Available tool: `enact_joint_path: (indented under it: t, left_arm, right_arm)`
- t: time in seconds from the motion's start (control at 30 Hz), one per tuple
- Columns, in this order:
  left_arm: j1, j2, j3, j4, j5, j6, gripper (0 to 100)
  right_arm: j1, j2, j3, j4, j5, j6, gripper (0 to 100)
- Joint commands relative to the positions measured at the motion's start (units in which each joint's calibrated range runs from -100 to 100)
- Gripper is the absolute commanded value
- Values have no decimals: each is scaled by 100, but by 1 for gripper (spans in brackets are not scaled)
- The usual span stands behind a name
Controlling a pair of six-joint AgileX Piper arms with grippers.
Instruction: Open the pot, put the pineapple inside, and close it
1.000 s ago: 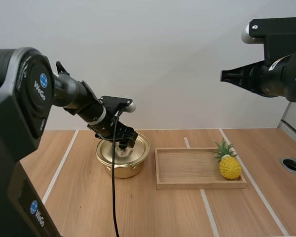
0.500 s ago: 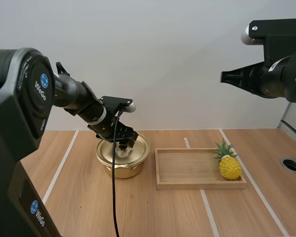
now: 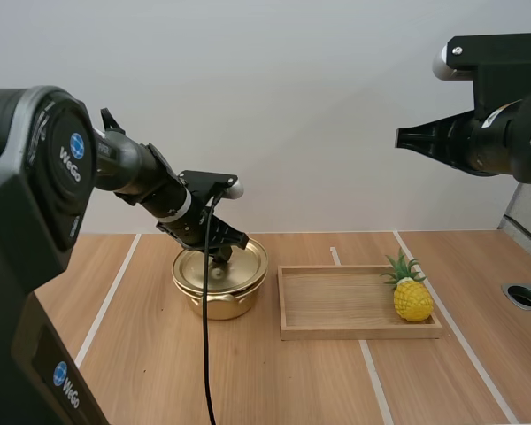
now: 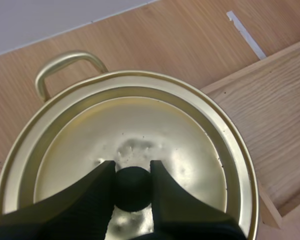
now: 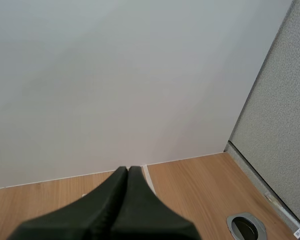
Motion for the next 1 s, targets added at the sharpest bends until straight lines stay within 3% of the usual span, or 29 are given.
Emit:
enact_joint_path:
  t: [0.0,0.53,0.97]
  left_arm:
    - [-12,-267,-6,-147,-851,-57,0]
    - [-4,-1697,-1285,-778,-1824,-344,0]
    - [-4,-2755,-1384,-948,-3017,-361,0]
  right_arm:
    - [-25,-30,-2,-11,-38,-37,0]
    - [-25,-30,-2,14,-299,-196,0]
    - [-25,-30,-2,187,-821,-196,0]
